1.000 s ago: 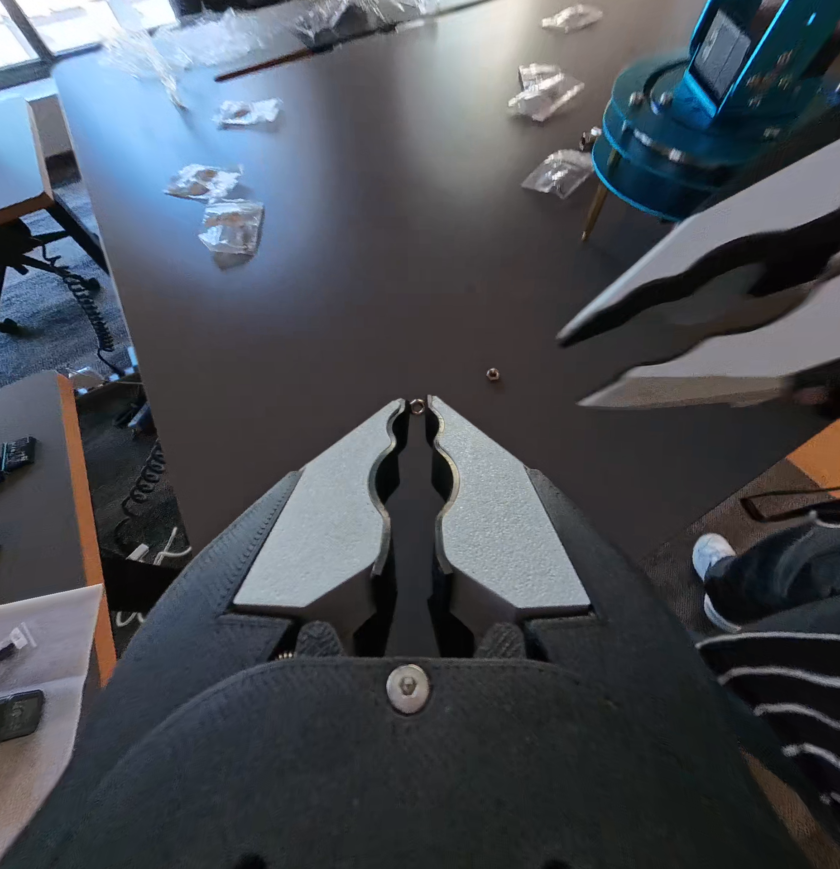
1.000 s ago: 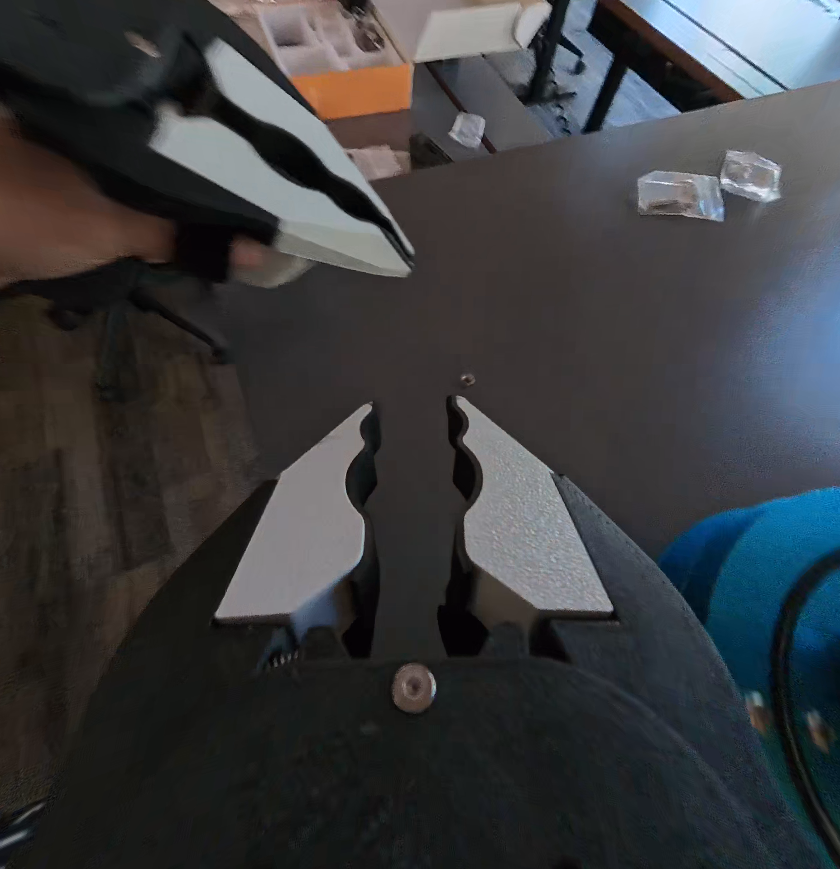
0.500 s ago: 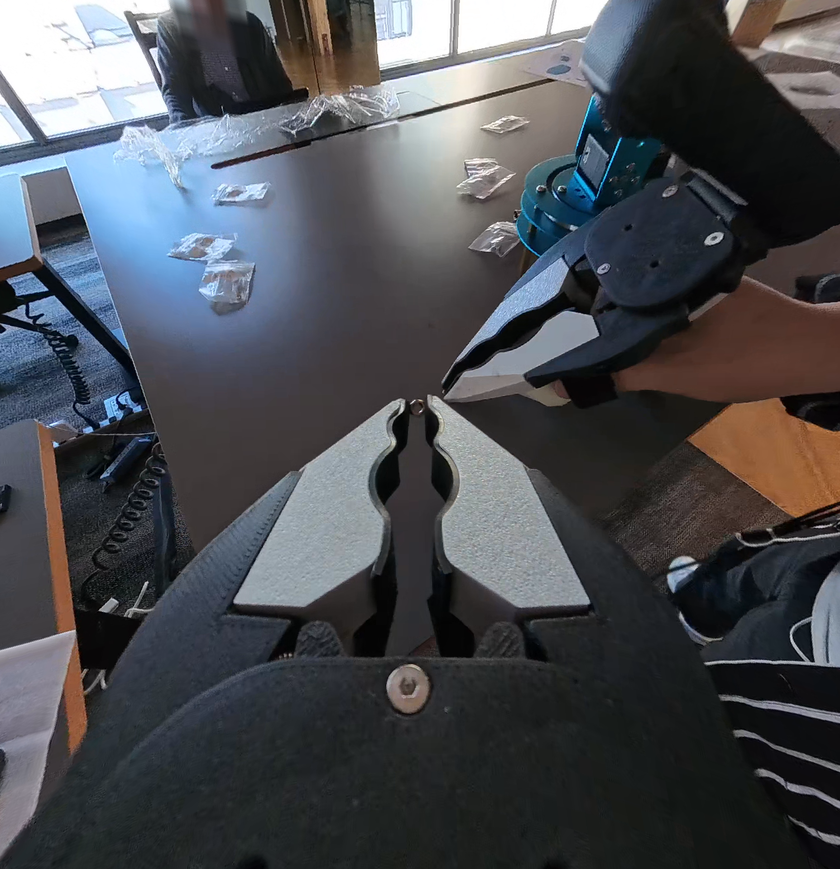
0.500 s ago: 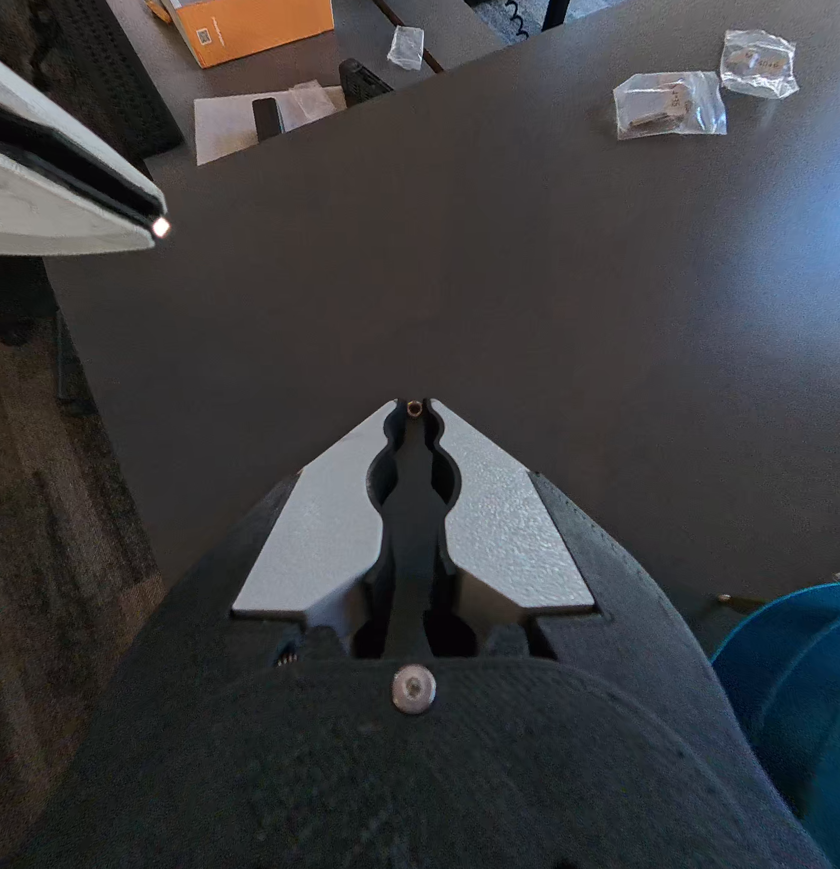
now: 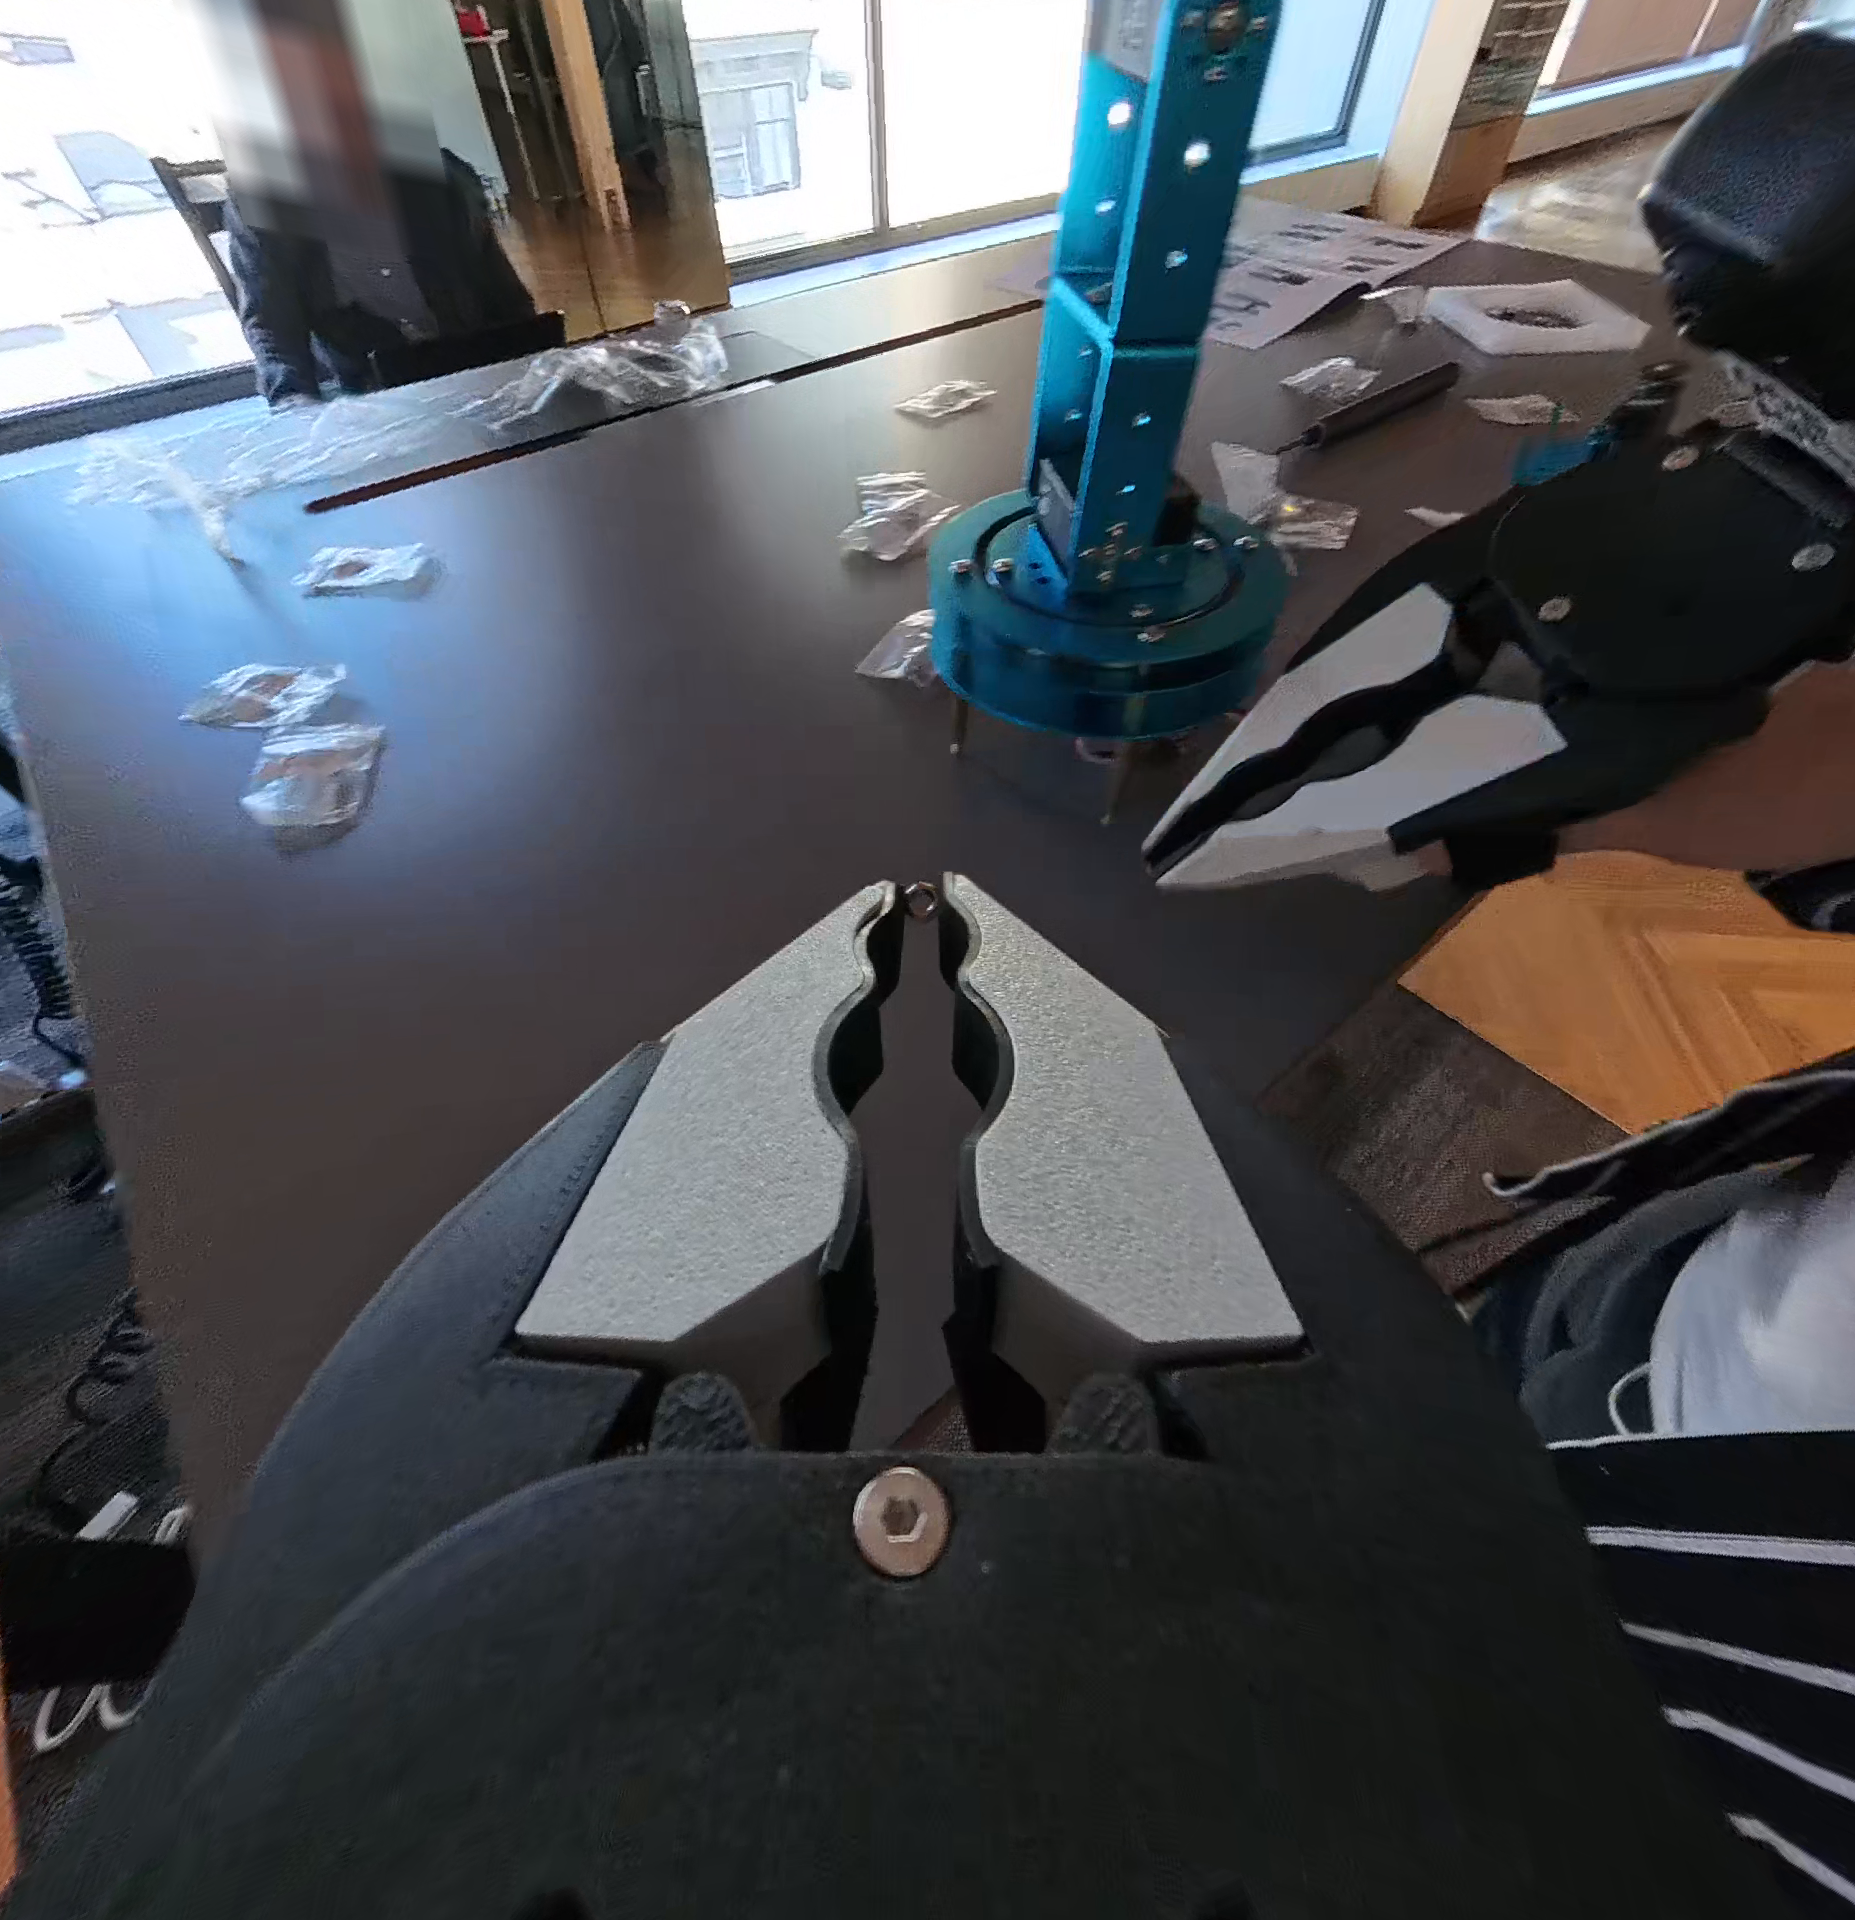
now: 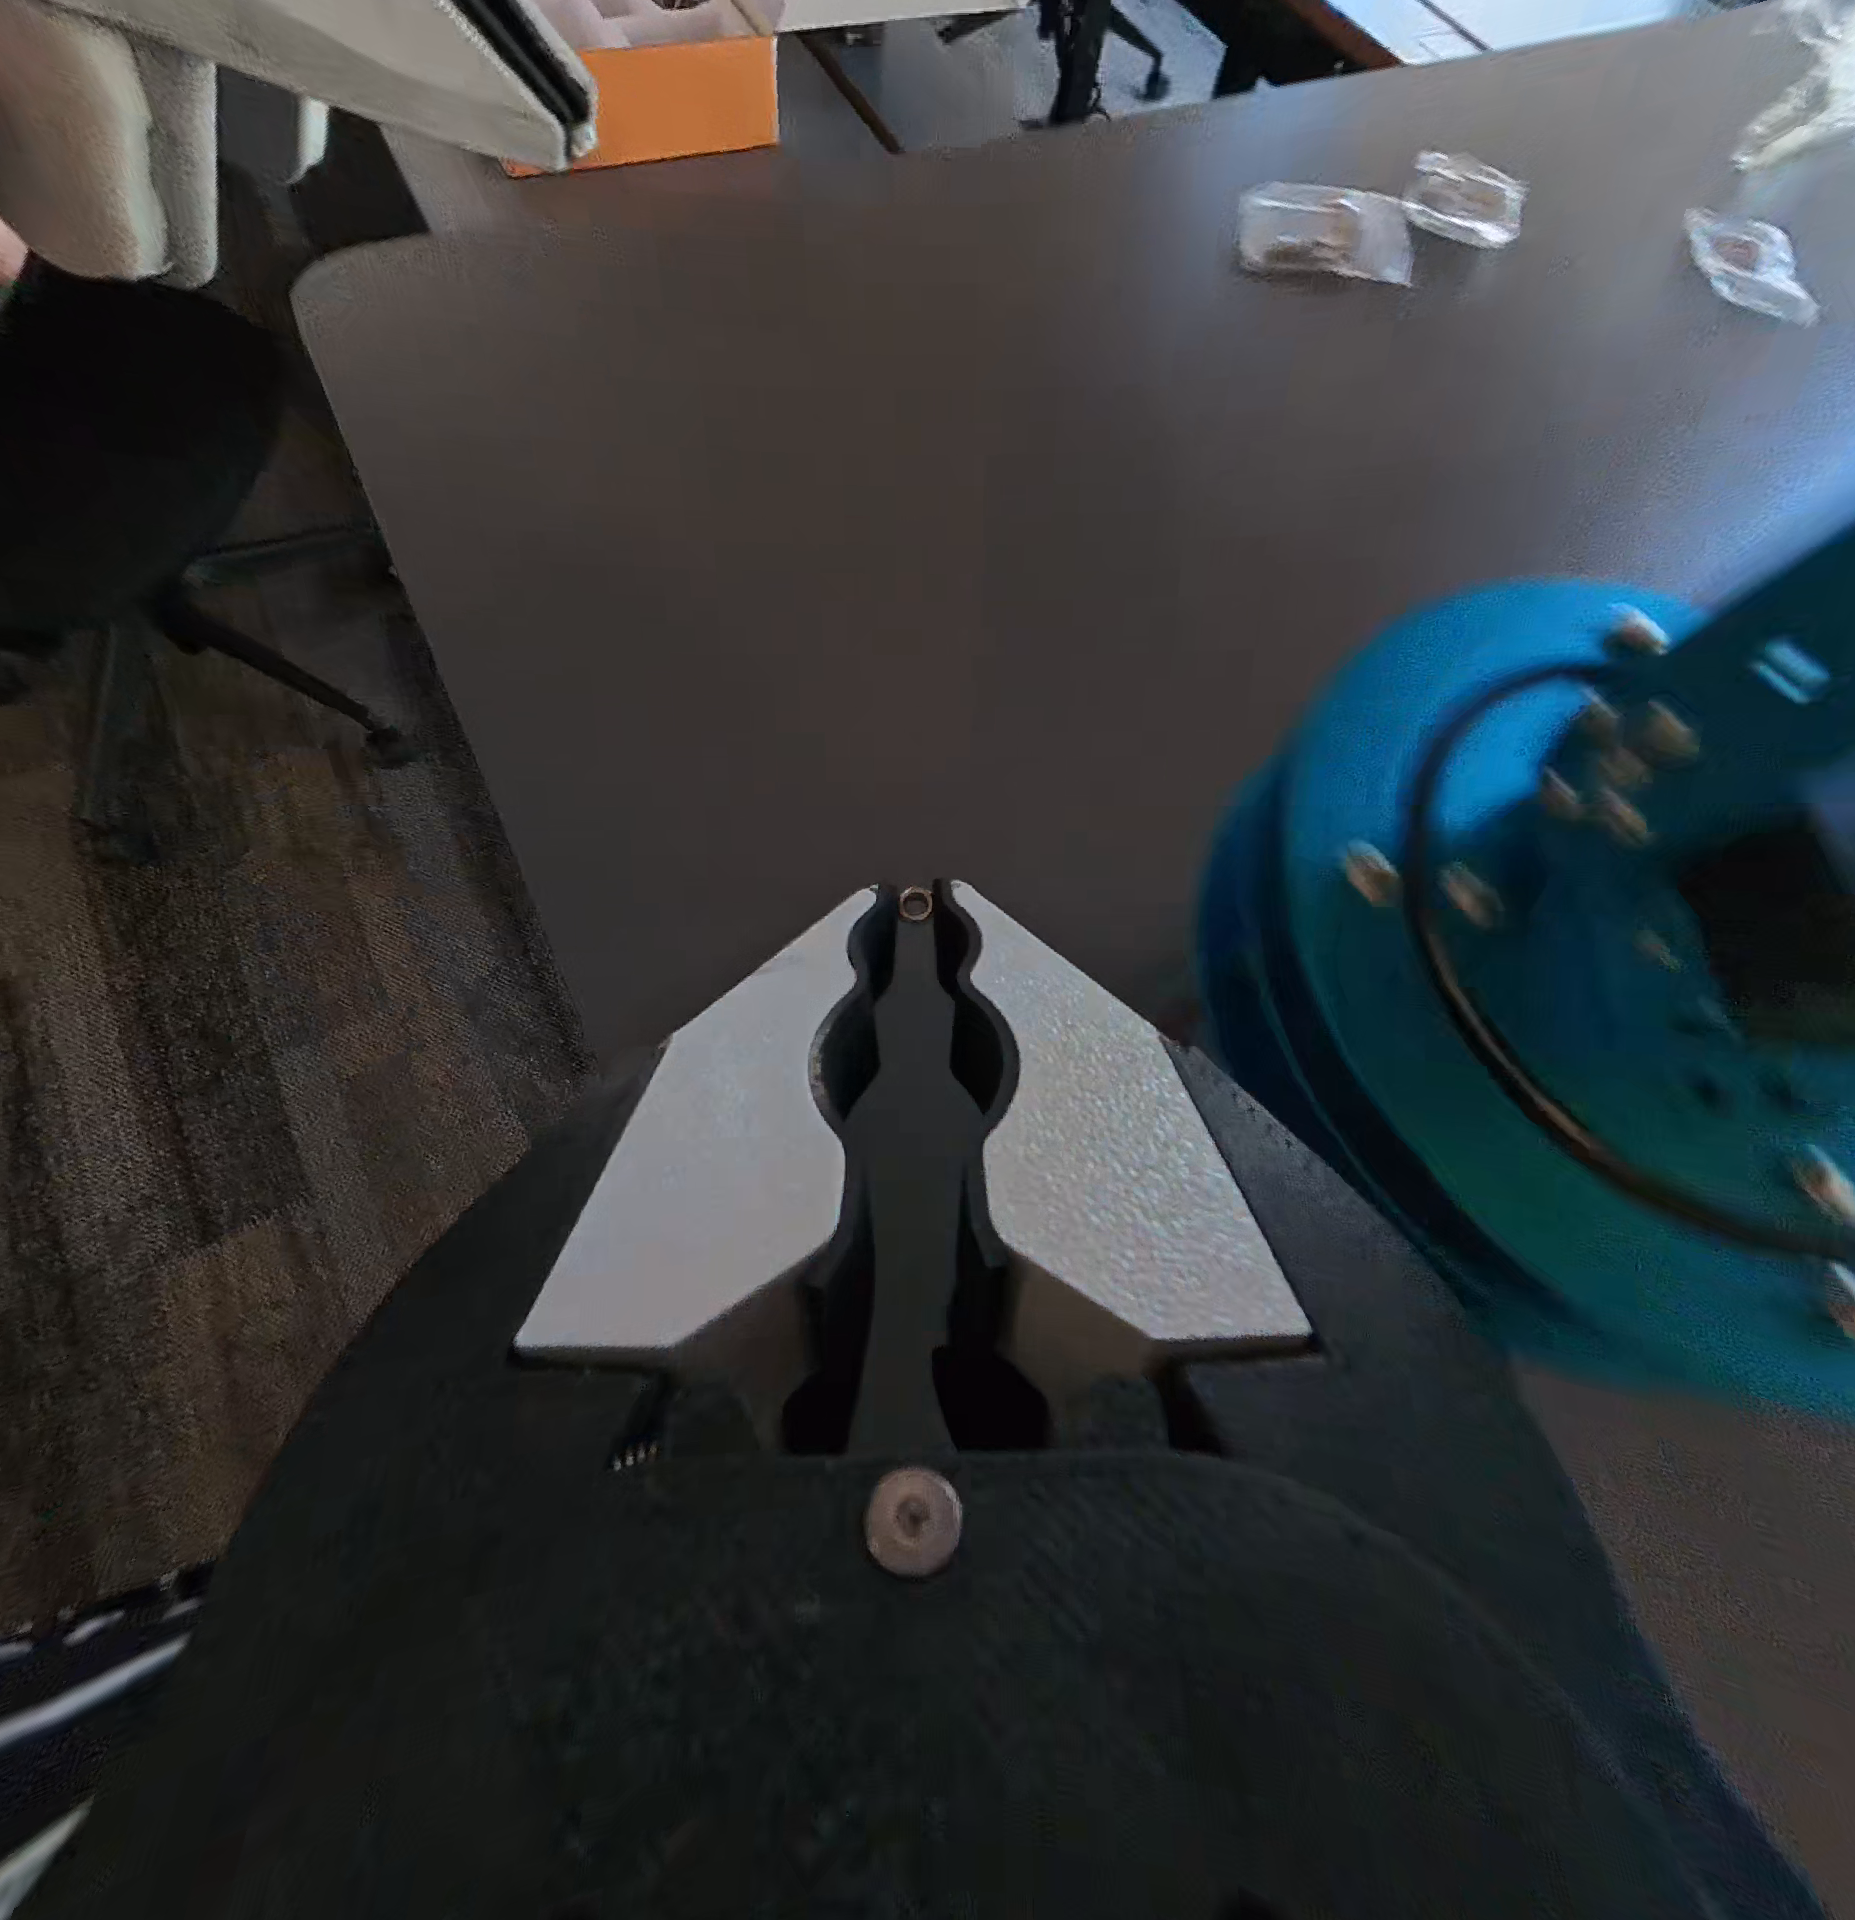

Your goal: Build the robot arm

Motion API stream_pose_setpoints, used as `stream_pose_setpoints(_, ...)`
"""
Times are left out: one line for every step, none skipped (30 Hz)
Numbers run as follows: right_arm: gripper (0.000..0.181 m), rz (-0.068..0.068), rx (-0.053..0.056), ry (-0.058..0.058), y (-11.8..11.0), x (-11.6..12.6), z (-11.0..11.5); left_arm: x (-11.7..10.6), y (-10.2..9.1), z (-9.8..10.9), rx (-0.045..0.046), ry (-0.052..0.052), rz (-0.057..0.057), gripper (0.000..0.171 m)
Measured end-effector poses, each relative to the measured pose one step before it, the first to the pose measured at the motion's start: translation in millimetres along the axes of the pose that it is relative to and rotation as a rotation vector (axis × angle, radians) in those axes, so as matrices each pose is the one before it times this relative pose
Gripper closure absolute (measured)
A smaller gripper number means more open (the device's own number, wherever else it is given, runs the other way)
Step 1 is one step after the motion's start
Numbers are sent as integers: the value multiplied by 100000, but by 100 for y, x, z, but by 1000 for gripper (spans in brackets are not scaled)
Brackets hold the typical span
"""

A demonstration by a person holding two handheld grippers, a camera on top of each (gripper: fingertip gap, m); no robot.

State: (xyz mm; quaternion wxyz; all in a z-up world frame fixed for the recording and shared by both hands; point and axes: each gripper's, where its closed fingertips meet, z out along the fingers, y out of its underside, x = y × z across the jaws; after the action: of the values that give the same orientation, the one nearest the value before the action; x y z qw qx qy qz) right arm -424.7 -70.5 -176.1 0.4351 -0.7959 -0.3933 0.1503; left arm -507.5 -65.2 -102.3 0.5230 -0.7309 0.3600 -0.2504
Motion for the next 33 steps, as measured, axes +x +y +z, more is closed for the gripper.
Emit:
stream_pose_setpoints(176, 734, 224, 1044, 808, 769, -1427, 920, -254, 510, 45, 1112, 394, 167)
stream_pose_setpoints(176, 1015, -156, 1808, 932, 910, -1467, 1033, -335, 557, 230, 1356, 519, 167)
stream_pose_setpoints(176, 937, -411, 2459, 1047, 1026, -1490, 1124, -378, 605, 368, 1406, 761, 167)
stream_pose_setpoints(175, 1025, -320, 2827, 1127, 1067, -1534, 1167, -356, 668, 166, 1516, 990, 167)
stream_pose_setpoints(176, 1387, -322, 3090, 1192, 1106, -1540, 1178, -288, 742, -127, 1548, 1171, 167)
stream_pose_setpoints(176, 1884, -149, 2814, 1253, 1119, -1518, 1104, -221, 819, -262, 1272, 1237, 167)
stream_pose_setpoints(176, 2268, -401, 2867, 1333, 1261, -1466, 1036, -196, 883, -386, 1059, 1034, 167)
stream_pose_setpoints(176, 2467, -639, 3308, 1387, 1512, -1403, 1071, -188, 951, -560, 1389, 791, 167)
stream_pose_setpoints(176, 3027, -441, 3314, 1347, 1728, -1367, 1091, -227, 1030, -637, 1603, 405, 167)
stream_pose_setpoints(176, 3341, -96, 3221, 1248, 1907, -1350, 1101, -345, 1131, -443, 1506, -76, 167)
stream_pose_setpoints(176, 3106, 469, 3344, 1082, 2092, -1374, 1229, -481, 1225, -152, 1889, -203, 167)
stream_pose_setpoints(176, 3056, 609, 3202, 951, 2231, -1367, 1358, -616, 1359, -36, 2203, -176, 167)
stream_pose_setpoints(176, 2846, 738, 3002, 818, 2319, -1391, 1404, -698, 1520, -48, 2061, -52, 167)
stream_pose_setpoints(176, 2341, 1149, 2718, 645, 2348, -1390, 1466, -786, 1671, -76, 1886, 279, 167)
stream_pose_setpoints(176, 2016, 1335, 2142, 511, 2332, -1380, 1540, -855, 1809, 12, 1859, 743, 167)
stream_pose_setpoints(176, 1558, 1551, 1464, 423, 2298, -1340, 1546, -900, 1932, -5, 1649, 812, 167)
stream_pose_setpoints(176, 817, 1326, 1238, 418, 2343, -1247, 1488, -945, 2043, -90, 1176, 278, 167)
stream_pose_setpoints(176, 139, 1285, 1386, 408, 2444, -1164, 1538, -1040, 2126, 276, 1128, -136, 167)
stream_pose_setpoints(176, -455, 1799, 1242, 353, 2522, -1041, 1652, -1134, 2198, 799, 1306, -348, 167)
stream_pose_setpoints(176, -914, 1842, 607, 356, 2481, -883, 1685, -1176, 2308, 1008, 1099, -418, 167)
stream_pose_setpoints(176, -1349, 1520, -48, 448, 2419, -674, 1667, -1104, 2447, 769, 699, -38, 167)
stream_pose_setpoints(176, -1348, -234, 361, 719, 2442, -500, 1625, -986, 2583, 125, 476, 199, 167)
stream_pose_setpoints(176, -1336, -1661, 18, 908, 2232, -434, 1590, -925, 2672, -281, 693, 215, 167)
stream_pose_setpoints(176, -1484, -518, 87, 744, 2001, -471, 1496, -877, 2714, -258, 781, 563, 167)
stream_pose_setpoints(176, -1369, 440, -211, 597, 1729, -403, 1249, -770, 2740, -758, 451, 781, 167)
stream_pose_setpoints(176, -934, -899, -1423, 713, 1372, -241, 1039, -566, 2727, -2062, 421, 394, 167)
stream_pose_setpoints(176, -710, -2571, -2069, 824, 1126, -79, 882, -442, 2655, -3091, 734, 184, 167)
stream_pose_setpoints(176, -1011, -2575, -2118, 719, 1005, 0, 580, -345, 2506, -3350, 57, 455, 167)
stream_pose_setpoints(176, -1023, -1992, -3170, 541, 749, 88, 279, -192, 2308, -3732, -923, 293, 167)
stream_pose_setpoints(176, -536, -2909, -4387, 599, 480, 213, 272, -119, 2052, -3980, -623, 31, 167)
stream_pose_setpoints(176, -305, -3435, -3955, 638, 429, 273, 192, -48, 1798, -4044, -749, 331, 167)
stream_pose_setpoints(176, -1063, -1474, -3867, 364, 288, 249, 37, 109, 1573, -4518, -1444, 729, 167)
stream_pose_setpoints(176, -1250, -1542, -3994, 381, 96, 246, 154, 236, 1317, -4984, -701, 1309, 167)
